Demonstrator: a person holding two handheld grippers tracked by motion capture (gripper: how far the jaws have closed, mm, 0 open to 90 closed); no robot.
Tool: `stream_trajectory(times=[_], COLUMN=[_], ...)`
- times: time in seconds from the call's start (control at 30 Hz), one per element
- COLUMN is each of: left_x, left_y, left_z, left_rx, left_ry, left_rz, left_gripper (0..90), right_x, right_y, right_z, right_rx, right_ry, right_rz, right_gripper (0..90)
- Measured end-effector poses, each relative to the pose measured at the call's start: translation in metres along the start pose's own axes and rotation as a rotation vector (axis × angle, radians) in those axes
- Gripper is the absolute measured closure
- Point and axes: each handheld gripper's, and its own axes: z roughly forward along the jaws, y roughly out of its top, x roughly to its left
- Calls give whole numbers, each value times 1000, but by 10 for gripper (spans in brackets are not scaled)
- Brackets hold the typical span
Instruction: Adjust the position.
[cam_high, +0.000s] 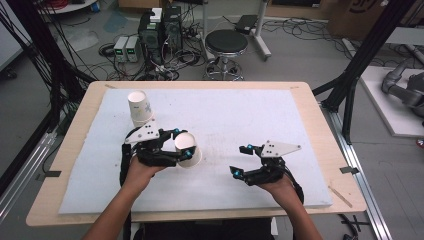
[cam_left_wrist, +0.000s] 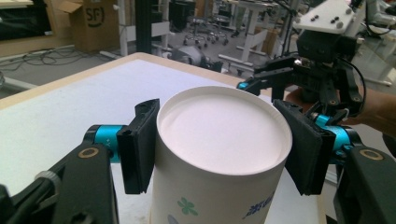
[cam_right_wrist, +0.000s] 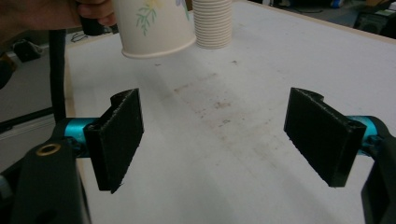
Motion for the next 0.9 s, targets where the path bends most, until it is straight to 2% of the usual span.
stream_trajectory(times=[0.07,0.3,0.47,0.6,0.67,0.8,0.9], left_x=[-1,-11,-14,-17,-19,-22,-23], left_y=[0,-1,-1,-1,-1,-1,-1], left_z=[1,13,16,20,22,26,27], left_rx=[4,23,29,25,28,34,36], left_ry=[-7,-68,-86,-104,-113,-130,-136], left_rz=[3,19,19,13,14,17,17], left_gripper=[351,351,352,352,352,352,352], right_x=[1,7,10,15,15,19,21], right_y=[1,6,7,11,12,14,14], right_z=[3,14,19,25,27,35,38], right_rx=[-4,0,1,3,0,4,8], right_ry=[13,70,90,123,120,153,168], right_rz=[-11,-35,-44,-52,-59,-67,-61], right_gripper=[202,202,202,202,202,202,202])
